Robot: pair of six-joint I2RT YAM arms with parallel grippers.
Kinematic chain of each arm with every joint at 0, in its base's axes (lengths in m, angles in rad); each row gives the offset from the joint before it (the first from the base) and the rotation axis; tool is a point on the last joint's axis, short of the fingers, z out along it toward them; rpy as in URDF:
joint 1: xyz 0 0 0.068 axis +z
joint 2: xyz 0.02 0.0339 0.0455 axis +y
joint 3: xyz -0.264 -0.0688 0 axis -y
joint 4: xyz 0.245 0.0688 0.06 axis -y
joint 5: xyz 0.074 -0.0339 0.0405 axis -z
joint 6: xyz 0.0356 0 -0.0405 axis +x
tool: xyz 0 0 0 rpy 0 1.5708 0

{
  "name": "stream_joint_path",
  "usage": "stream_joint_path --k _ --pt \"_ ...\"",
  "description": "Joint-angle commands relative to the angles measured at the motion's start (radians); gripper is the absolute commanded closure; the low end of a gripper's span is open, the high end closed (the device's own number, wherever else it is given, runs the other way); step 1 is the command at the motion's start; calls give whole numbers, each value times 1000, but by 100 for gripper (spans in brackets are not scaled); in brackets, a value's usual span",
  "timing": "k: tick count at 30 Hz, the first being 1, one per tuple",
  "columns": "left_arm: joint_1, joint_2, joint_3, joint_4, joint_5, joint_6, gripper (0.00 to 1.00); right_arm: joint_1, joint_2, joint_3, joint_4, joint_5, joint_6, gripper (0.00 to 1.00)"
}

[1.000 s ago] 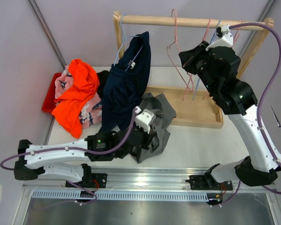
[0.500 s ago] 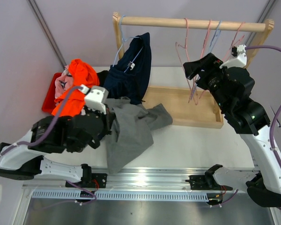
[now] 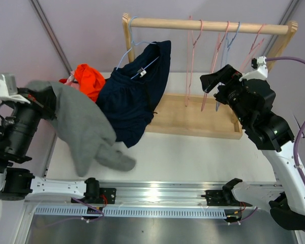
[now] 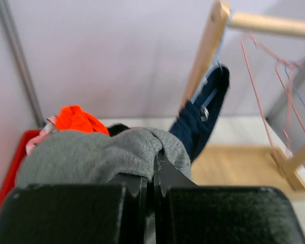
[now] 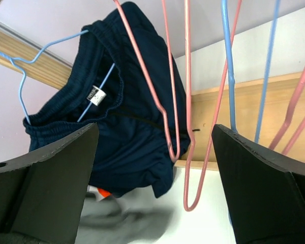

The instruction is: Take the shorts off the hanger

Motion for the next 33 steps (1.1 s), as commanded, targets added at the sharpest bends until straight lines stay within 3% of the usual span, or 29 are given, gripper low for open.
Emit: stream_joint_path --k 1,2,5,8,13,19,22,24,25,26,27,28,30,31,33 --pt "-15 14 -60 786 -127 678 100 -4 -18 -23 14 -14 12 1" --pt "-21 19 -62 867 -154 835 100 -5 -21 -29 17 -15 16 1" --pt "-21 42 -94 1166 -190 1113 100 -4 -28 -58 34 -27 23 1" --pt "-24 48 -109 1173 -194 1142 100 -4 -28 -81 55 -49 31 1" --pt "-27 66 -128 998 -183 1074 100 -5 -20 -103 82 -89 43 1" --pt "11 96 -207 1243 -184 1316 100 -5 -28 -113 85 -98 32 1" --pt "149 132 -266 1129 -148 1265 100 -5 -32 -121 88 -103 26 1" --pt "296 151 -273 1102 -125 1235 100 -5 -37 -129 89 -104 25 1" --pt "331 145 -245 1052 -87 1129 100 -7 -41 -132 86 -104 22 1" --pt "401 143 -170 953 -63 1034 100 -7 -44 -133 86 -106 19 1" --pt "443 160 -119 668 -29 910 100 -7 -47 -135 85 -106 17 1" --pt "491 180 -2 540 40 726 100 -7 -51 -136 83 -107 13 1" --pt "641 233 88 377 74 686 100 -10 -54 -136 77 -107 3 1" --pt "684 278 90 364 89 718 100 -11 -55 -136 75 -110 0 1" --pt "729 274 -33 581 59 828 100 -19 -60 -139 75 -113 -1 1"
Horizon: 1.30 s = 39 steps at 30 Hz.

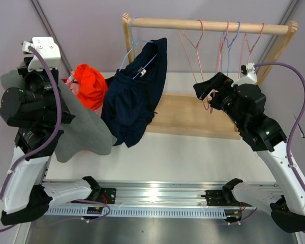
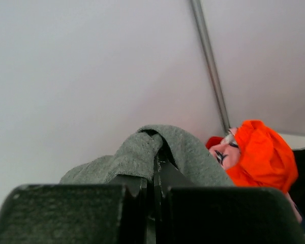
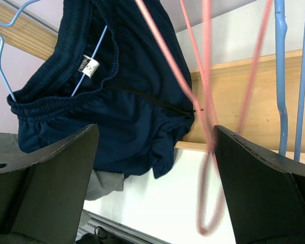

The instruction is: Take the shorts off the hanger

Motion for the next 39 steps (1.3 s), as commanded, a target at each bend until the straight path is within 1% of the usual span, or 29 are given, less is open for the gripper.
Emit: stream_joint_path --k 1,3,4,5,6,7,8,12,14,15,17,18,20,21,23,24,25,26,27,28,29,30,32,33,34,35,36,38,39 --pt "95 33 -10 -74 87 -131 100 -11 -31 -2 30 -8 -22 1" --pt "236 65 69 -296 214 -299 100 -22 -38 -21 37 -20 -23 1" --pt "294 84 140 -350 257 -444 100 -23 -37 -24 38 -28 -22 1" --pt "387 142 222 -448 341 -503 100 -26 -35 -22 35 -46 -23 1" --pt "423 176 264 -487 377 -596 100 -28 -34 -21 29 -54 -25 1" --pt "454 216 354 -519 407 -631 100 -29 -34 -19 27 -59 -27 1" --pt "489 283 425 -539 434 -649 100 -31 -34 -19 26 -65 -30 1" --pt "520 415 548 -497 469 -668 100 -36 -48 -39 7 -66 -46 1" --pt "584 490 619 -527 506 -724 100 -40 -71 -95 30 -73 -51 1" --pt "641 512 634 -543 594 -803 100 -40 -87 -115 40 -83 -48 1" --pt "690 585 659 -567 697 -906 100 -46 -97 -168 70 -97 -45 1" --pt "727 611 657 -566 787 -925 100 -49 -101 -181 84 -120 -43 1" --pt "759 664 674 -575 840 -994 100 -51 -100 -200 124 -146 -51 1" --pt "803 711 677 -579 895 -1014 100 -51 -92 -208 138 -183 -57 1" --pt "828 748 673 -592 923 -1051 100 -51 -86 -208 196 -233 -83 0" --pt "845 776 671 -598 935 -1059 100 -49 -83 -197 217 -320 -92 1" --pt "850 788 660 -621 937 -1070 94 -46 -68 -183 240 -351 -100 1" --pt "856 796 659 -638 937 -1102 76 -34 -55 -166 271 -376 -114 1" --pt "862 794 650 -656 935 -1115 20 -25 -39 -145 285 -417 -122 1" --pt "862 784 584 -667 925 -1129 1 -13 1 -92 302 -431 -131 1" --pt "862 764 547 -665 925 -1149 1 25 27 -59 308 -435 -148 1" --pt "862 698 390 -637 929 -1155 1 49 55 17 310 -427 -157 1" --pt "862 601 255 -578 960 -1177 1 93 157 109 297 -406 -177 1" --pt "859 548 50 -542 978 -1177 1 133 194 158 294 -390 -189 1" --pt "857 430 -15 -470 992 -1180 1 151 230 204 290 -384 -195 1" --pt "854 373 -75 -437 1015 -1185 1 168 301 293 285 -373 -198 1" --pt "844 318 -243 -407 1035 -1179 1 199 335 335 285 -355 -201 0" --pt "834 174 -332 -351 1070 -1179 1 220 403 444 291 -340 -200 1" --pt "825 132 -443 -340 1080 -1175 1 227 473 484 284 -326 -195 1"
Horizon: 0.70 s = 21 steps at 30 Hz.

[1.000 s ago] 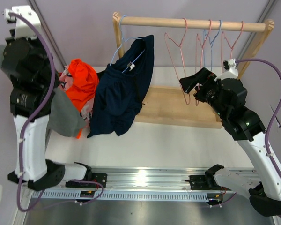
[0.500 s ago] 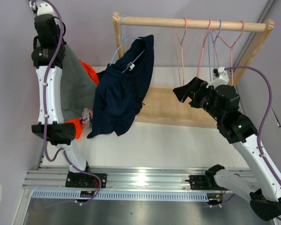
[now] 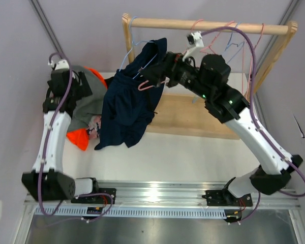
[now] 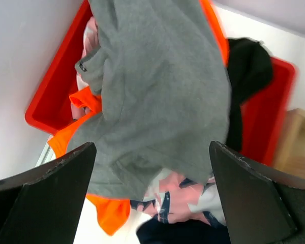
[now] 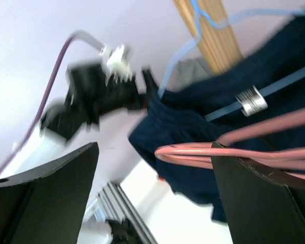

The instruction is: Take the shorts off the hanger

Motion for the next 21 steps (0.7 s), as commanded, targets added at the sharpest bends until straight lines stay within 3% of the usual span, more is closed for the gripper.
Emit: stream_joint_path --k 1,9,15,21 --pt "-24 -237 -170 180 82 -39 1 39 133 168 6 42 -17 1" --pt "-27 -577 -507 180 182 -85 1 105 402 451 26 80 -1 1" --pt "-27 -711 -678 209 194 -99 1 122 552 612 3 111 19 1" --pt "-39 -734 -701 231 224 -92 1 130 498 517 -5 203 39 2"
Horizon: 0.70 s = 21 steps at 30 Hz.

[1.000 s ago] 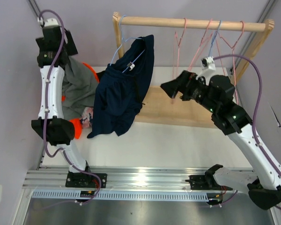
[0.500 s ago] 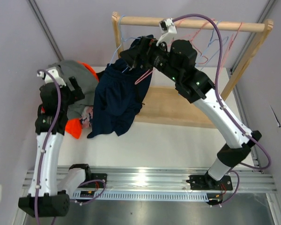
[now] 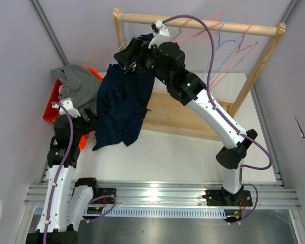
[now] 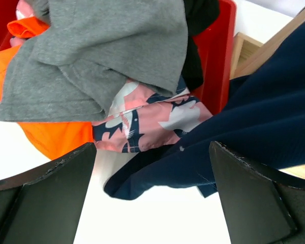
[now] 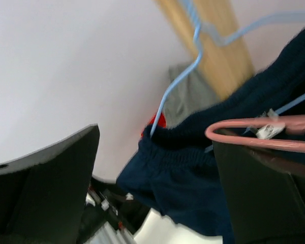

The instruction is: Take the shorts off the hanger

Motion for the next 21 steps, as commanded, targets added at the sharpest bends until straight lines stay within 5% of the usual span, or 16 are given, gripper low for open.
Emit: stream_joint_path --k 1,11,15,21 --pt "-13 -16 5 71 41 -14 1 37 -80 -118 11 29 27 2" --pt "-21 -12 8 74 55 -14 1 128 -514 -581 -135 446 37 2" --pt "-24 -9 5 80 56 -14 1 139 -688 -688 -164 465 96 2" --pt "-30 -9 7 75 53 -13 1 191 -685 -645 -82 353 67 2"
